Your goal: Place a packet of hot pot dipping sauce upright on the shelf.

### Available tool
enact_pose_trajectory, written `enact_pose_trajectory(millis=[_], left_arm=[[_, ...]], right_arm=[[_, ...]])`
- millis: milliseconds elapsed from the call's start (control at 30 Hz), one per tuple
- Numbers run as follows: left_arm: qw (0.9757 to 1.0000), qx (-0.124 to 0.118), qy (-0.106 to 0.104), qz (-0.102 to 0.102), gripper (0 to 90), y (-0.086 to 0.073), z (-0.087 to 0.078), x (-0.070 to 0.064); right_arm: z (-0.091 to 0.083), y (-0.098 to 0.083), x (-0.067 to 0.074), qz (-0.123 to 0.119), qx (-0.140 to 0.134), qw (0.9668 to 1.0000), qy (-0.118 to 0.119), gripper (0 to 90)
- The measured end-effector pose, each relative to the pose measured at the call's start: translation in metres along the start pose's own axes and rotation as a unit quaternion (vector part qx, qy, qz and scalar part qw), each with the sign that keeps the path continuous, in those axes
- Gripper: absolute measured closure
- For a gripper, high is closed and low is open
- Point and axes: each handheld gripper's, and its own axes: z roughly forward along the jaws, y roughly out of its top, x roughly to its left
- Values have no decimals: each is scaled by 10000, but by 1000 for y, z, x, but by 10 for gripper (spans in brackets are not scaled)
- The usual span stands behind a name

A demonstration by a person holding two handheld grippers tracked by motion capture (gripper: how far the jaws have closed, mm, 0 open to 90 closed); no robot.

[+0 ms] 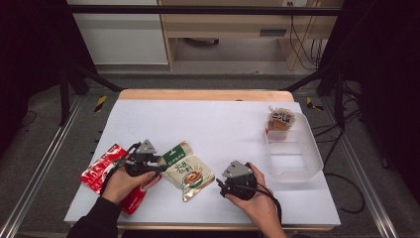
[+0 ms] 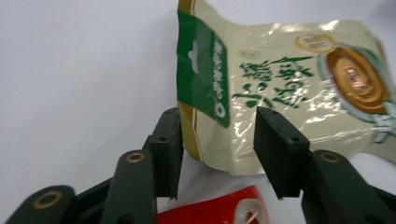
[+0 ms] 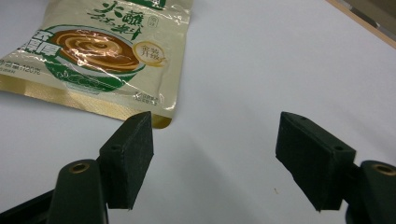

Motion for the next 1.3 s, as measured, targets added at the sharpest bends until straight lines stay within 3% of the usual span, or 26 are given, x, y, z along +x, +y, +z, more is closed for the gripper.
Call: enact_pose_trajectory(millis=[233, 367, 433, 500, 567, 800, 933, 1067, 1267, 1300], left_arm=[[9996, 203, -159, 136, 592, 1, 8, -6], [9993, 339, -22, 134, 641, 1, 12, -5], [9991, 391, 69, 170, 711, 1, 14, -4], [9990, 392, 107, 159, 739, 1, 15, -3], [9994, 338, 71, 91, 846, 1, 14, 0], [9997, 120, 140, 182, 900, 8, 4, -3], [9998, -38, 74, 179, 900, 16, -4, -1], [9993, -116, 15, 349, 900, 30, -16, -5], [9971, -234, -180, 697, 900, 58, -37, -16], [9957, -269, -265, 845, 900, 68, -45, -23]], right_arm=[[0, 0, 0, -6, 13, 10000, 9, 281], [1, 0, 1, -15, 41, 10000, 11, 280], [1, 0, 1, -22, 39, 10000, 17, 280], [1, 0, 1, -27, 38, 10000, 18, 280], [1, 0, 1, -22, 32, 10000, 19, 280], [1, -1, 0, -6, 32, 10000, 20, 276], [2, -1, -3, 100, 34, 9999, 45, 274], [-1, 0, -6, 133, 28, 9999, 43, 260], [-10, 13, -13, 19, -39, 10000, 56, 248], [-14, 20, -16, -48, -49, 9999, 124, 232]])
